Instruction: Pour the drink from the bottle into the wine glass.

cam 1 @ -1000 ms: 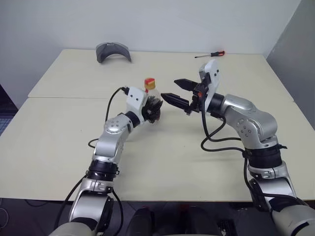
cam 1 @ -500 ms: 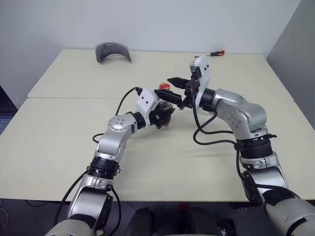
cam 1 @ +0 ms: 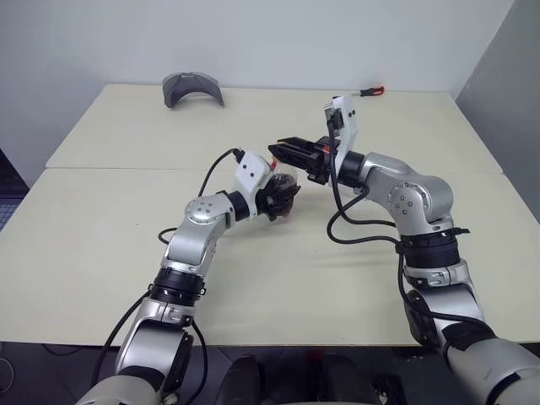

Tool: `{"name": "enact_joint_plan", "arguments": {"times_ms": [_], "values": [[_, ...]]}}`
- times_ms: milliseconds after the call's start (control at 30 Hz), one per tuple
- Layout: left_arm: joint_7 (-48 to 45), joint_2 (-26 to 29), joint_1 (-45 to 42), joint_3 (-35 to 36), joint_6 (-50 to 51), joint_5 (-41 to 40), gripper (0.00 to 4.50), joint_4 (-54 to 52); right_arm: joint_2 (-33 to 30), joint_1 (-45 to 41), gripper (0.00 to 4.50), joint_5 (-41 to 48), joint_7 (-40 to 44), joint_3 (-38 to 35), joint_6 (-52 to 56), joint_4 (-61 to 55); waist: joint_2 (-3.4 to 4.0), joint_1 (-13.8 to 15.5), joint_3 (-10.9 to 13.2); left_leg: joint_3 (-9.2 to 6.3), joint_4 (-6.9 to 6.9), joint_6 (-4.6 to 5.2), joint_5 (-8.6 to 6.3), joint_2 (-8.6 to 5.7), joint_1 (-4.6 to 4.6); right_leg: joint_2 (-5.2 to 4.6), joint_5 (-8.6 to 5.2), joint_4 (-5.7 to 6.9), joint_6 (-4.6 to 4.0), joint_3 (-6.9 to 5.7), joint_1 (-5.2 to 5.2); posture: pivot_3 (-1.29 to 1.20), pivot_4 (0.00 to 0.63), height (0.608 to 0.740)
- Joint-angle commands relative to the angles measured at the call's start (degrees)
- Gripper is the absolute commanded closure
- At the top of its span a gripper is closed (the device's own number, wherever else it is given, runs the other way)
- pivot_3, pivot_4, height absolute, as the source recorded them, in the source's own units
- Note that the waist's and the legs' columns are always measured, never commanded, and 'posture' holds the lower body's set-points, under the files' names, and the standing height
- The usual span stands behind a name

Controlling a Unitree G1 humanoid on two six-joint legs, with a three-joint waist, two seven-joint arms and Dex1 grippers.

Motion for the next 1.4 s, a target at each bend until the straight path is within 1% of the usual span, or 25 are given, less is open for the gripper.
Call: {"name": "enact_joint_plan", "arguments": {"times_ms": [33,167,200,333,433,500,567,633,733,800,867,1033,1100,1200,1300,1400], "values": [[-0.11,-0.1,-1.08,0.21,-0.35,-0.51,2.83,-3.83,-0.36,-1.22,3.22,0.66,0.59,-1.04,-0.81,-2.7,0.0,-0.01,0.0,0.0,0.0,0.0,0.0,0.0,0.0,0.0,0.0,0.0,0.0,0.0,0.0,0.0,0.15,0.74],[-1.05,-0.12,-0.71,0.19,1.67,-1.97,2.83,-6.83,-2.01,-1.46,3.22,-1.56,5.3,1.91,-5.35,-3.04,0.0,-0.02,0.0,0.0,0.0,0.0,0.0,0.0,-0.01,0.0,0.0,0.0,0.0,0.0,-0.01,0.0,0.15,0.74],[-1.72,0.17,-0.09,-0.04,2.39,-2.48,2.83,-8.6,-2.72,-1.75,3.22,-2.27,7.92,2.82,-7.58,-2.52,0.0,-0.03,0.0,0.0,0.0,0.0,0.0,0.0,-0.02,0.0,0.0,-0.01,0.0,0.0,-0.01,0.0,0.15,0.74],[-5.25,2.89,4.24,-0.35,7.04,-6.46,2.83,-17.88,-4.07,-4.27,3.22,-0.16,18.77,2.1,-11.72,1.56,0.03,-0.37,0.02,0.01,-0.02,0.01,0.0,0.0,-0.02,0.0,0.0,-0.02,0.0,0.0,-0.01,0.0,0.15,0.74],[-6.55,5.57,7.6,0.26,11.72,-10.6,2.83,-26.33,-4.95,-5.99,3.22,2.72,26.85,2.07,-10.13,2.98,0.06,-0.8,0.04,0.0,-0.02,0.01,0.0,0.02,-0.01,0.0,0.0,-0.02,0.0,0.0,-0.01,0.0,0.15,0.74],[-6.83,7.41,9.44,0.58,14.85,-13.22,2.83,-31.71,-5.56,-6.4,3.22,2.9,31.61,3.11,-10.96,2.9,0.07,-1.07,0.05,-0.02,-0.02,0.02,-0.01,0.03,-0.01,0.0,0.0,-0.01,0.0,0.0,0.0,0.0,0.15,0.74],[-7.19,9.85,11.5,1.75,18.7,-17.26,2.83,-38.05,-6.03,-6.86,3.22,5.26,37.24,4.6,-8.54,1.37,0.08,-1.11,0.06,-0.04,-0.02,0.03,-0.02,0.03,-0.01,0.0,0.0,-0.01,0.0,-0.01,0.01,0.0,0.15,0.74],[-7.06,11.65,12.96,2.85,21.36,-20.45,2.83,-42.33,-6.39,-7.26,3.22,7.76,41.17,5.66,-5.38,-0.21,0.11,-1.12,0.07,-0.05,-0.02,0.2,-0.11,0.03,0.01,0.0,0.0,0.0,0.0,0.0,0.02,0.0,0.15,0.74],[-6.68,13.93,14.77,3.94,24.07,-23.5,2.83,-46.01,-6.56,-7.94,3.22,9.18,43.91,6.83,-3.05,-1.58,0.11,-1.07,0.07,-0.09,0.0,0.23,-0.13,0.03,0.03,0.0,0.0,-0.01,0.0,-0.02,0.05,0.0,0.15,0.74],[-5.97,14.7,15.77,4.23,23.93,-23.35,2.83,-46.14,-4.95,-9.22,2.51,8.71,41.39,5.76,-2.96,0.29,0.13,-1.08,0.08,-0.1,0.0,0.23,-0.13,0.03,0.09,0.0,0.0,0.01,0.0,-0.02,0.09,0.0,0.15,0.74],[-4.53,14.54,15.99,4.43,23.75,-23.12,2.83,-45.44,-4.56,-9.86,1.93,9.25,40.55,4.36,-1.83,1.76,0.16,-1.12,0.1,-0.09,0.0,0.24,-0.12,0.04,0.14,0.0,0.01,0.06,-0.02,-0.02,0.1,0.0,0.15,0.74],[-1.61,14.1,17.75,5.38,23.65,-22.86,2.83,-44.43,-6.59,-6.74,0.09,7.6,35.08,2.06,-2.96,-1.75,0.16,-0.78,0.1,-0.11,0.0,0.23,-0.12,0.02,0.1,-0.02,0.01,-0.01,-0.03,-0.05,0.12,0.0,0.15,0.74],[-1.11,14.53,19.5,5.84,21.43,-20.93,2.83,-42.16,-7.5,-5.01,0.02,10.01,31.17,-0.59,0.32,-4.33,0.16,-0.8,0.1,-0.07,0.0,0.22,-0.11,-0.01,0.05,-0.05,0.01,-0.05,-0.03,-0.01,0.09,0.0,0.15,0.74],[0.1,14.59,20.7,6.44,18.95,-18.79,2.83,-39.11,-8.8,-1.68,0.02,10.78,26.3,-2.46,1.69,-9.6,0.19,-0.82,0.12,-0.08,-0.02,0.09,-0.04,0.0,0.03,-0.05,0.01,-0.05,-0.03,-0.03,0.06,0.0,0.15,0.74],[1.71,13.72,18.43,5.8,16.59,-15.95,2.83,-34.39,-9.78,0.79,0.02,6.63,20.65,-1.05,-0.03,-13.64,0.19,-0.85,0.12,-0.09,-0.03,0.24,-0.12,0.01,0.05,-0.04,0.0,-0.01,-0.04,-0.05,0.06,0.0,0.15,0.74],[1.81,13.21,16.12,4.84,13.64,-13.21,2.83,-29.51,-9.09,1.46,0.02,5.27,17.13,-0.13,-0.48,-14.89,0.19,-0.91,0.12,-0.07,-0.01,0.26,-0.11,0.0,0.07,-0.04,0.01,0.05,-0.04,-0.04,0.06,0.0,0.15,0.74]]}}
